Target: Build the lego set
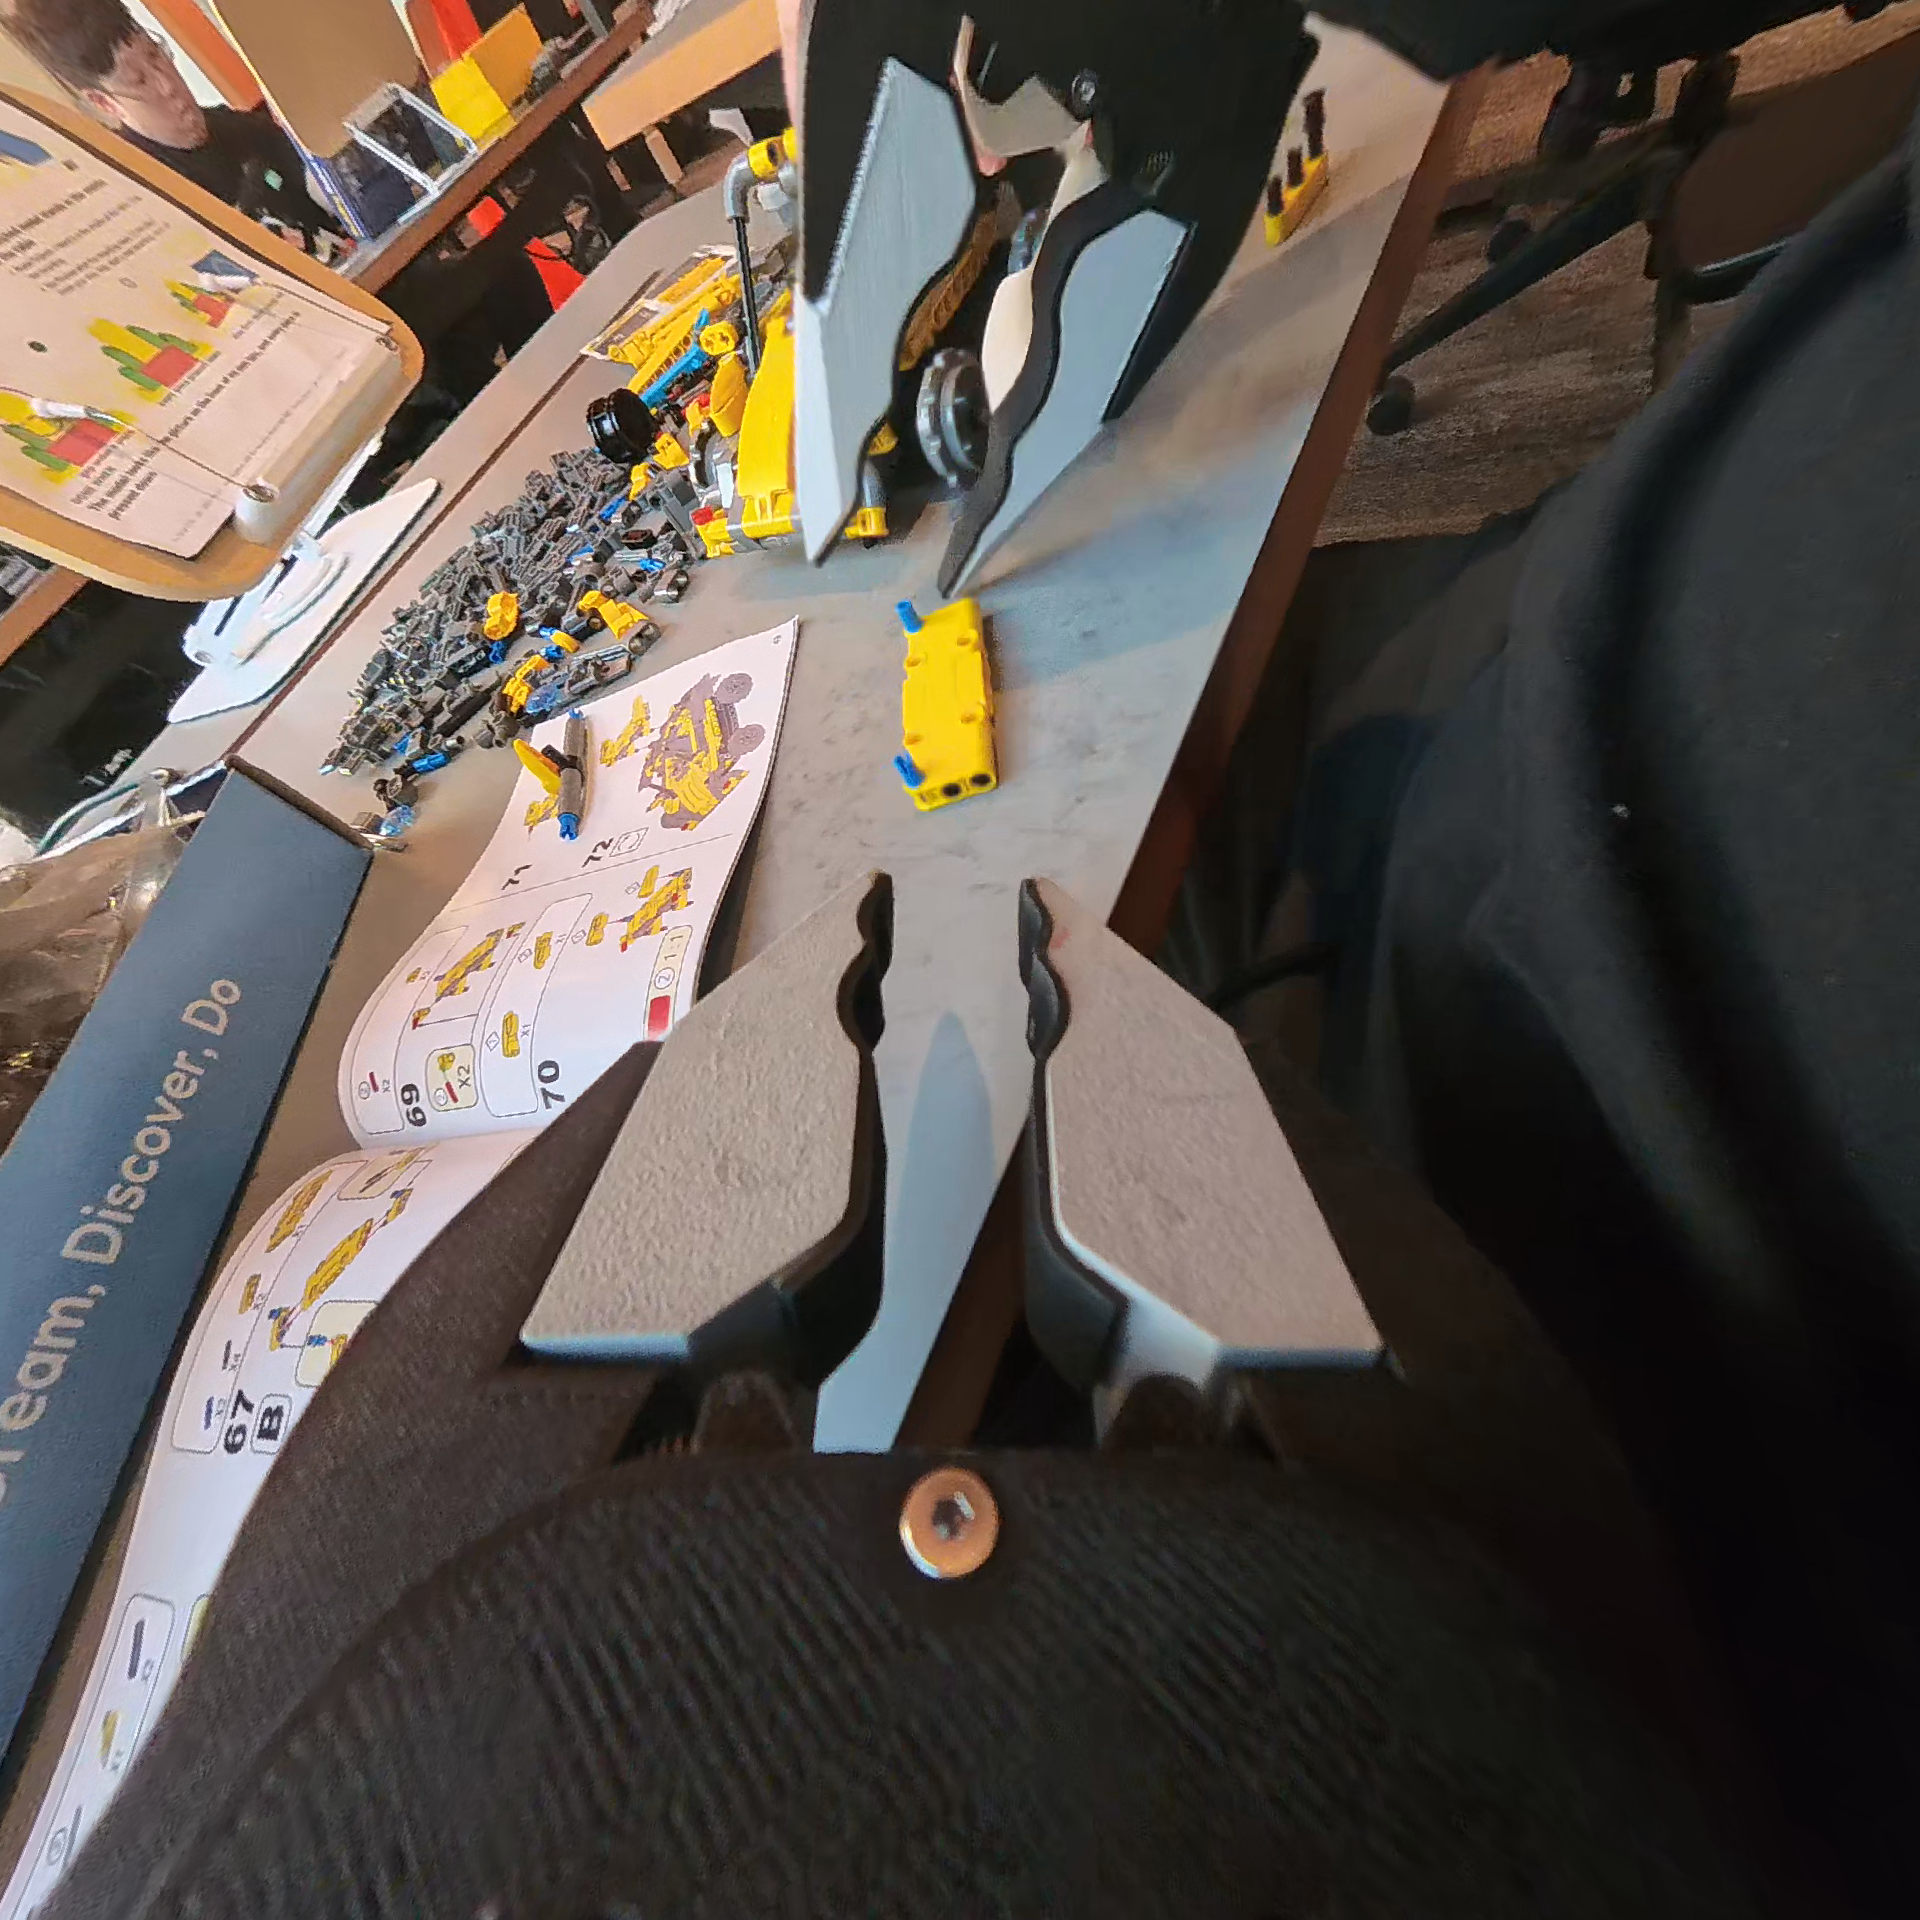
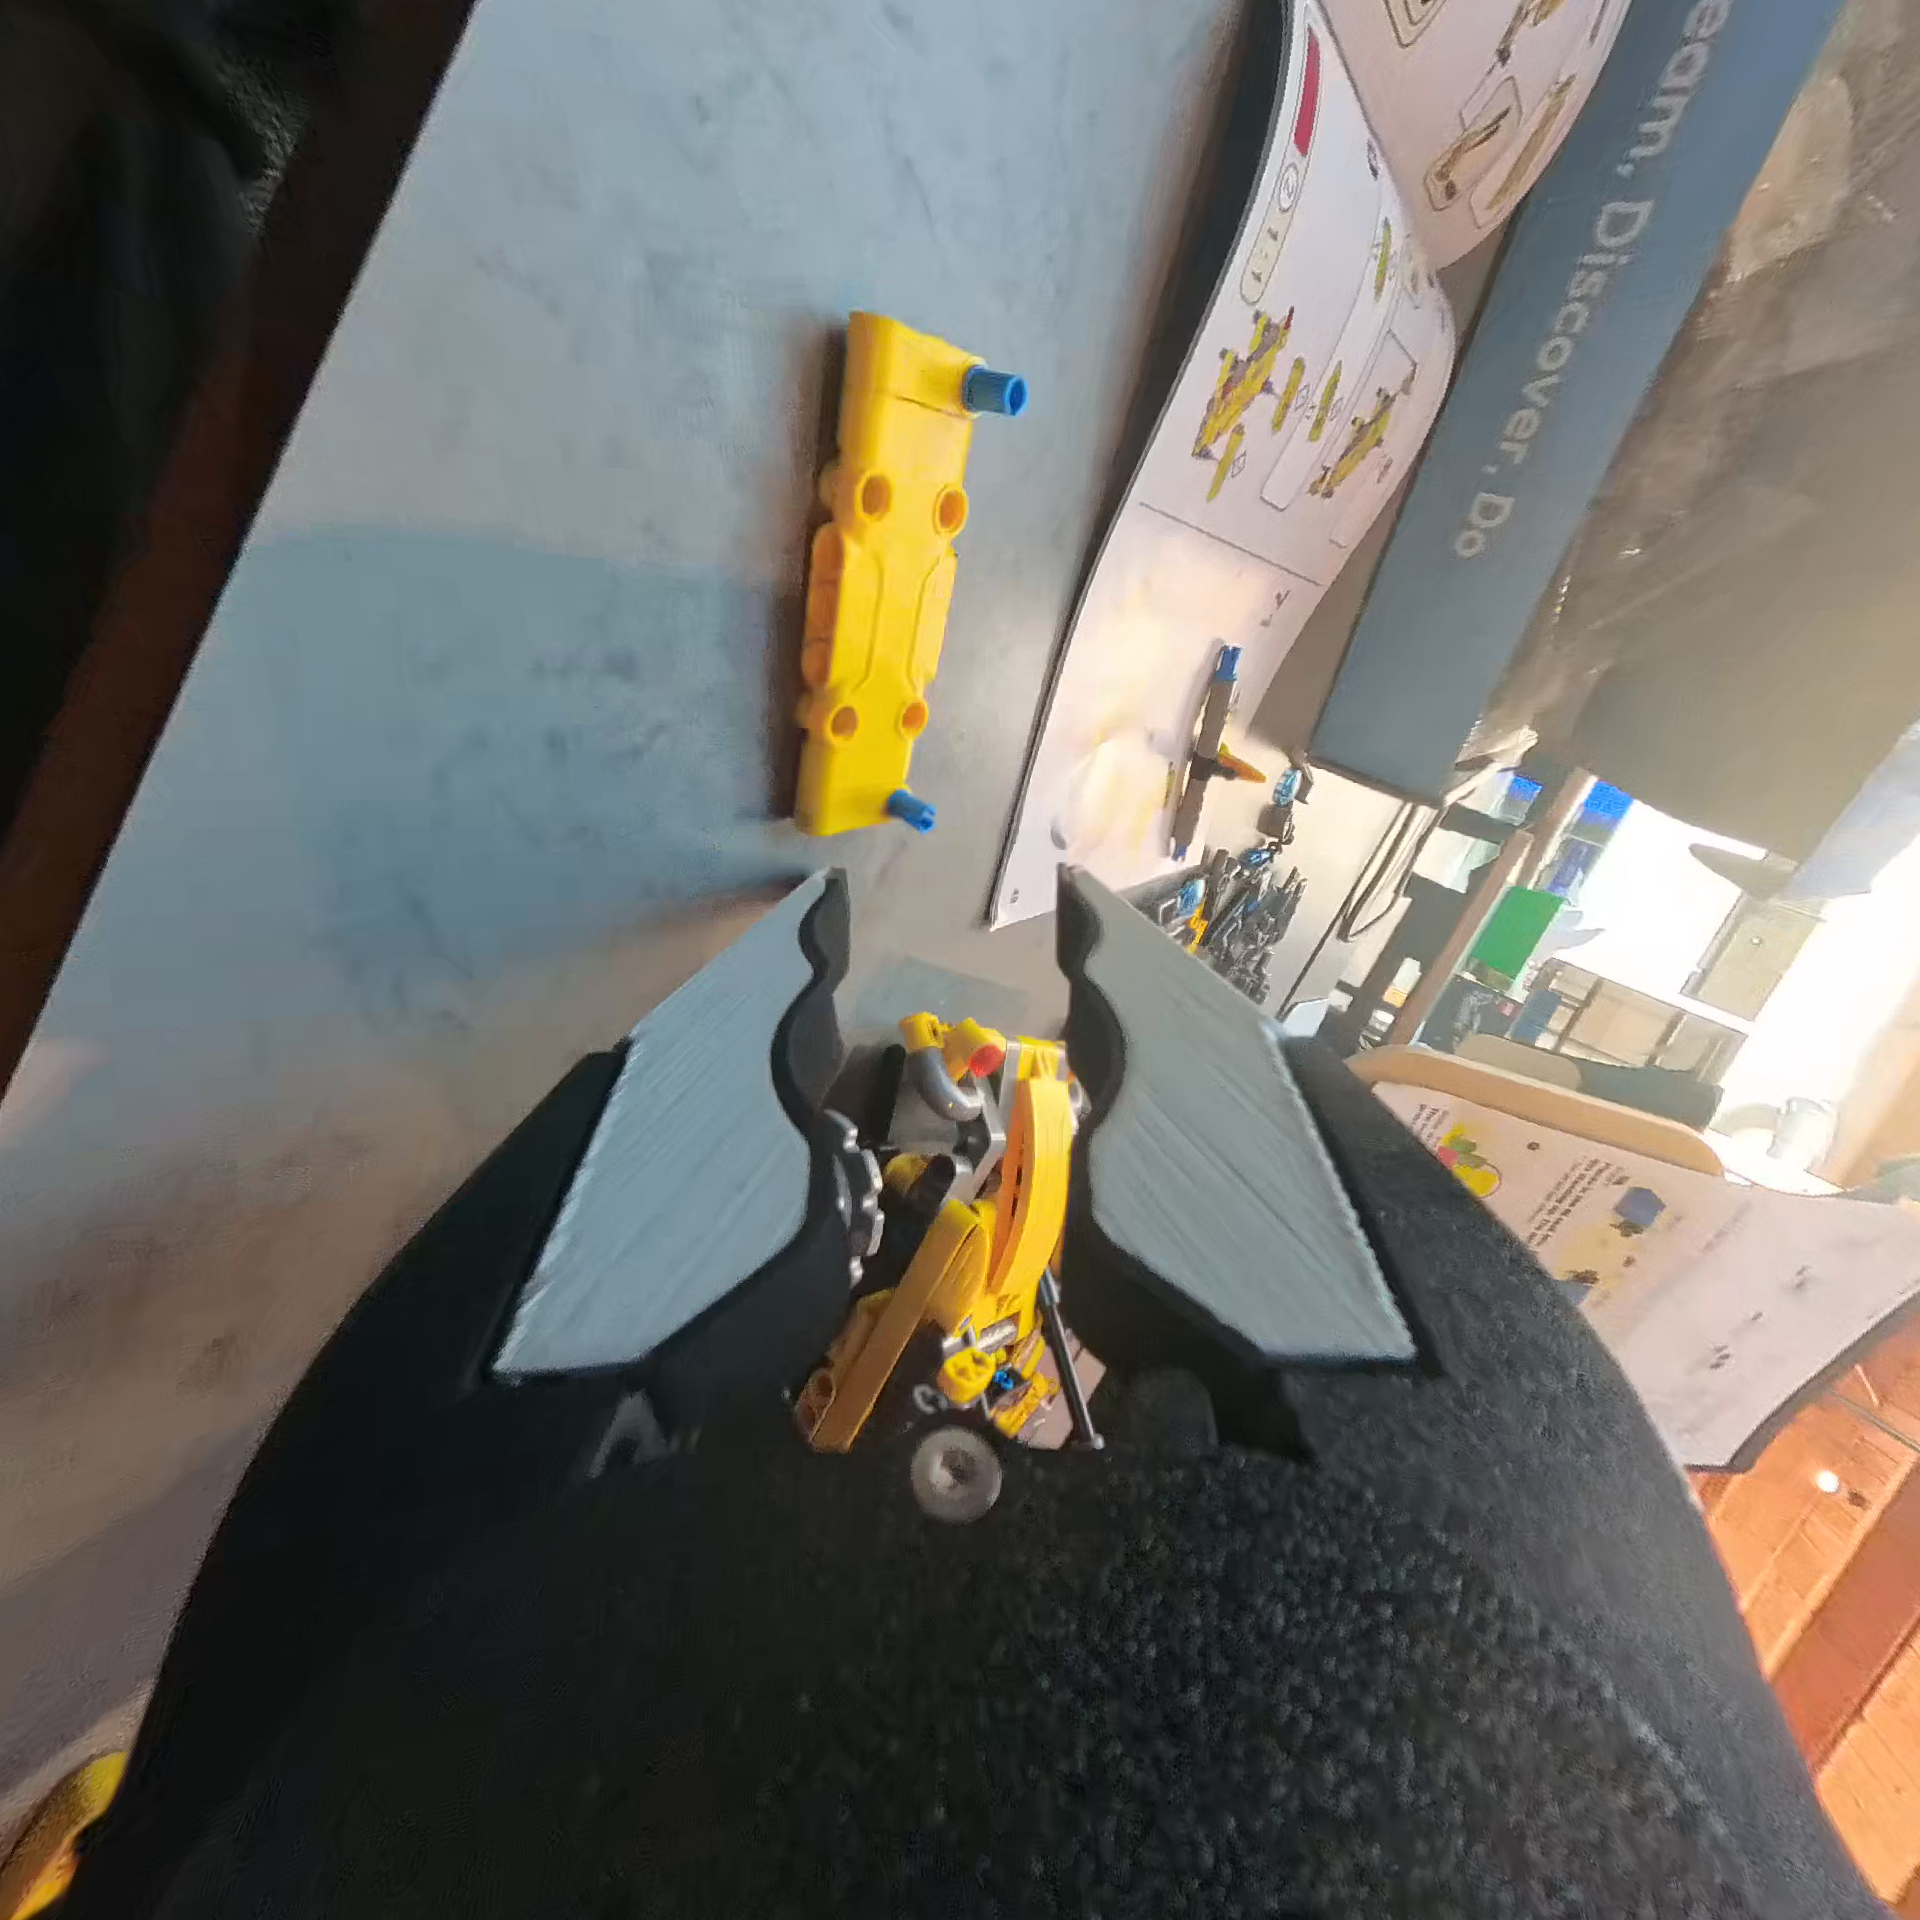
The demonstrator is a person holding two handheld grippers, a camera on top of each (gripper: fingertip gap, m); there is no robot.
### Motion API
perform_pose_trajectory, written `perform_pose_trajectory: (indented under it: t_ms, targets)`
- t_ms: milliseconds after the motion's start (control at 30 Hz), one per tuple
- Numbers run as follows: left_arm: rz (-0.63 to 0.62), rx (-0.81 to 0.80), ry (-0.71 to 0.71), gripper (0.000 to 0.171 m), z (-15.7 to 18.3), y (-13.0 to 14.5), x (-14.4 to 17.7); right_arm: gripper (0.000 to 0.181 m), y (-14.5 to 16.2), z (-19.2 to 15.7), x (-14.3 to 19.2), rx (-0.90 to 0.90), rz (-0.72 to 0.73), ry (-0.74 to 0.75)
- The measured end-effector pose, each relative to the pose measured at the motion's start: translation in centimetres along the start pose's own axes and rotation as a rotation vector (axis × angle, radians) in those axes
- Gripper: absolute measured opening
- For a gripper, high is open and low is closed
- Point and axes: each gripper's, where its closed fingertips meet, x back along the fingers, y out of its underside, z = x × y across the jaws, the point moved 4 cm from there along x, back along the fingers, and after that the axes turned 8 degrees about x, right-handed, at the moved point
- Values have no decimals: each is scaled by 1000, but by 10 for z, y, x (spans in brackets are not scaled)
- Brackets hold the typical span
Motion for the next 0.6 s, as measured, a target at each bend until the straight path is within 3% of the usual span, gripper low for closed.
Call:
perform_pose_trajectory:
  t_ms: [233, 367, 400, 500, 600]
  targets:
    - [-2, 2, 16, 21, 1, 1, -1, 37, 7, 5, 13, -132, 85, -70]
    - [-14, 11, 31, 20, 4, -1, -2, 17, 11, 57, 25, -301, 256, 69]
    - [-13, 18, 40, 20, 5, -1, -2, 20, 17, 71, 23, -359, 283, 77]
    - [-21, 4, 40, 19, 6, -1, -1, 35, 33, 95, -2, -501, 317, -23]
    - [-37, -23, 19, 19, 4, 1, 1, 42, 44, 97, -41, -579, 271, -204]
